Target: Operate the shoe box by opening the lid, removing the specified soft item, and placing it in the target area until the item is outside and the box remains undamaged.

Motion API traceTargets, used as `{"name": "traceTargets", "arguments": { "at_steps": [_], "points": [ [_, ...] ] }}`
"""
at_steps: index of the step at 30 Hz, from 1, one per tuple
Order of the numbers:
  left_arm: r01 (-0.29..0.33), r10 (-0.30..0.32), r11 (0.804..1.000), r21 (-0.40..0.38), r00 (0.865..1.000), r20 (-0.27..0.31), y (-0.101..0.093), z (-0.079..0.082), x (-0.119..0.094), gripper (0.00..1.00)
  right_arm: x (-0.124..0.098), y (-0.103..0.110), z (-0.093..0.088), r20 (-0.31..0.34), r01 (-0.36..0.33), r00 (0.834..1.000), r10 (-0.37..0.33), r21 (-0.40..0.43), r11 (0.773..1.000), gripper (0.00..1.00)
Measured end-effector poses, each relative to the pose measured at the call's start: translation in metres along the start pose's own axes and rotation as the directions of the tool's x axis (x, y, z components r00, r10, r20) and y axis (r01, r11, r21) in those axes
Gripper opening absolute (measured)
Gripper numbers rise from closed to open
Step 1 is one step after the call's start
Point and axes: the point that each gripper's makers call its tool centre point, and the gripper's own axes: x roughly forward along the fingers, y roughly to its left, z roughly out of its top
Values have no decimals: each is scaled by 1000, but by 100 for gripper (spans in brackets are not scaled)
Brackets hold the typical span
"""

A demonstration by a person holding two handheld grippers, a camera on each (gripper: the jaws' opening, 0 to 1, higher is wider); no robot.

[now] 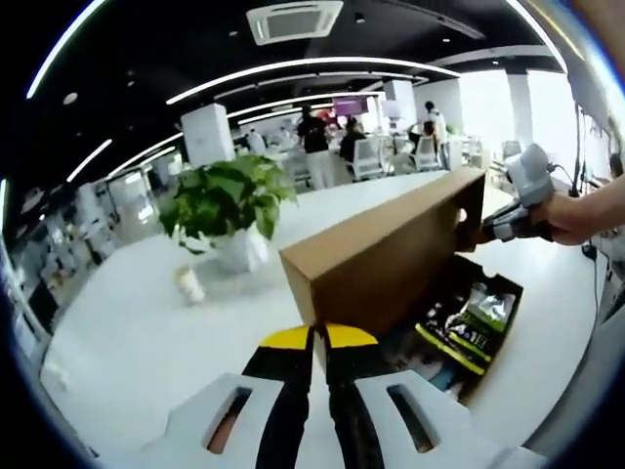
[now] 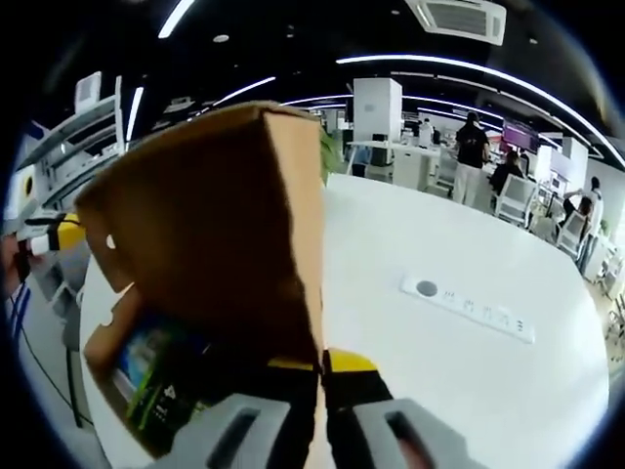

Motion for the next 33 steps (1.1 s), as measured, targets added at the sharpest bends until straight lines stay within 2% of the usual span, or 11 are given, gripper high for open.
{"name": "traceTargets", "arguments": {
  "at_steps": [8, 13, 19, 25, 30, 33],
  "points": [
    [-1, 1, 1000, 28, 1000, -5, 4, 3, 9, 2, 1, 0, 3, -7, 6, 1000, -6, 11, 1000, 0],
    [0, 1, 999, 33, 999, -41, 3, -5, 16, 3, 2, -1, 3, -7, 8, 1000, -8, 15, 1000, 0],
    [13, -10, 1000, 22, 993, -117, -1, -29, 27, 4, 2, -1, 3, -5, 7, 1000, -7, 28, 1000, 0],
    [9, -19, 999, -52, 983, -182, -5, -57, 35, 5, 2, -1, 3, -8, 4, 1000, -4, 31, 999, 0],
    [11, -27, 997, -80, 979, -202, -6, -68, 39, 5, 2, -1, 3, -7, 4, 1000, -4, 30, 1000, 0],
    [16, -36, 995, -102, 978, -204, -7, -69, 41, 2, 2, -1, 3, -8, 2, 1000, -2, 28, 1000, 0]
  ]
}}
